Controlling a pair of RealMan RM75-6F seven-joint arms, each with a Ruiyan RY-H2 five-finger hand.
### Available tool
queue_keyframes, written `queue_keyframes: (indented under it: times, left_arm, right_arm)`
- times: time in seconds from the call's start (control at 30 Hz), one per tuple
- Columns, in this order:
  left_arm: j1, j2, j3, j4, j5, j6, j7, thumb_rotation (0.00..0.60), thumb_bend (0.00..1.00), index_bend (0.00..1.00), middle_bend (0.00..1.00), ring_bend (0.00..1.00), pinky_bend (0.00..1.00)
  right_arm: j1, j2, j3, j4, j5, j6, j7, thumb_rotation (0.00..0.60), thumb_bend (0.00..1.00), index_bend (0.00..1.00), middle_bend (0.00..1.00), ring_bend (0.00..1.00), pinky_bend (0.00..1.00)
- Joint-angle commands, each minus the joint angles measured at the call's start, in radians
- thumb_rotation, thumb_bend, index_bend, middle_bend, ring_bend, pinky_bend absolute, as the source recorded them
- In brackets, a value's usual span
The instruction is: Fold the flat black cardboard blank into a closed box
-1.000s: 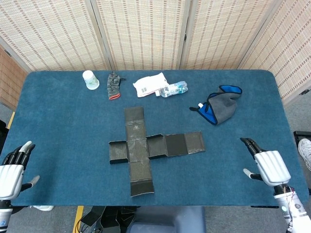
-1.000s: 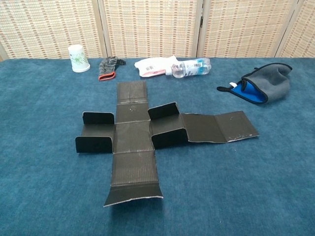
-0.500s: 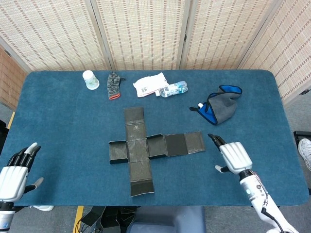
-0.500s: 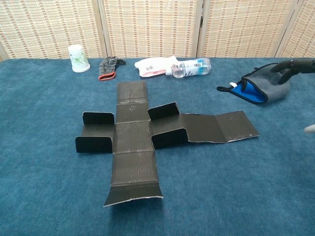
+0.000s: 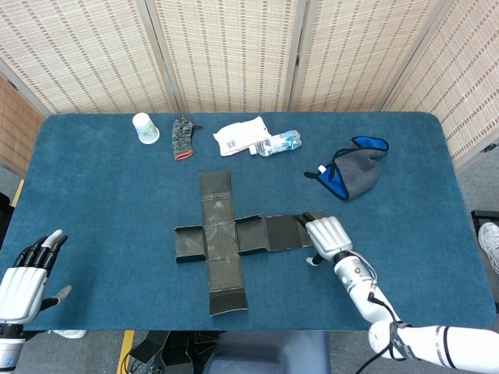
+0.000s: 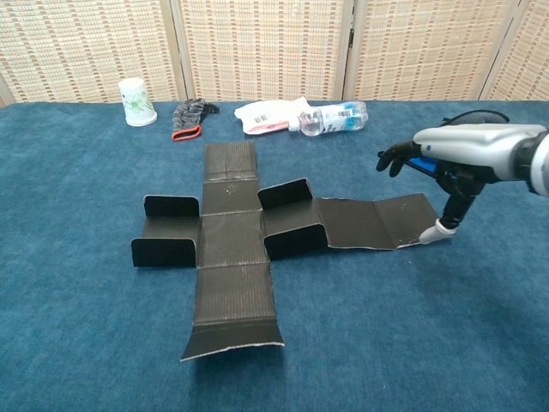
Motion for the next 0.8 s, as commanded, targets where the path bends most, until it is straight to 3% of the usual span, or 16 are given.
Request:
queue_keyframes:
  times: [0.03,0.63,0.8]
  left_arm:
    - [0.001,0.000,0.001,0.003,0.001,0.003,-0.005,0.600,0.13,0.09,0.09,0.10,0.18]
    - [0.004,-0.006,0.004,0.029,0.001,0.001,-0.035,0.600,0.13,0.09,0.09,0.10,0.18]
    - [0.002,-0.009,0.005,0.042,-0.003,-0.005,-0.041,0.600,0.13,0.09,0.09,0.10,0.18]
  right_arm:
    - [0.058,-0.055,-0.004,0.060,0.065,-0.013,-0.033,0.600,0.04,0.15,0.18,0.78,0.94]
    - [0.294,-0.227,-0.003,0.229,0.385,0.040,-0.179,0.600,0.00,0.15,0.16,0.78,0.94]
    - [0.342,-0.261,-0.003,0.268,0.453,0.046,-0.217,0.600,0.00,0.10,0.15,0.78,0.94]
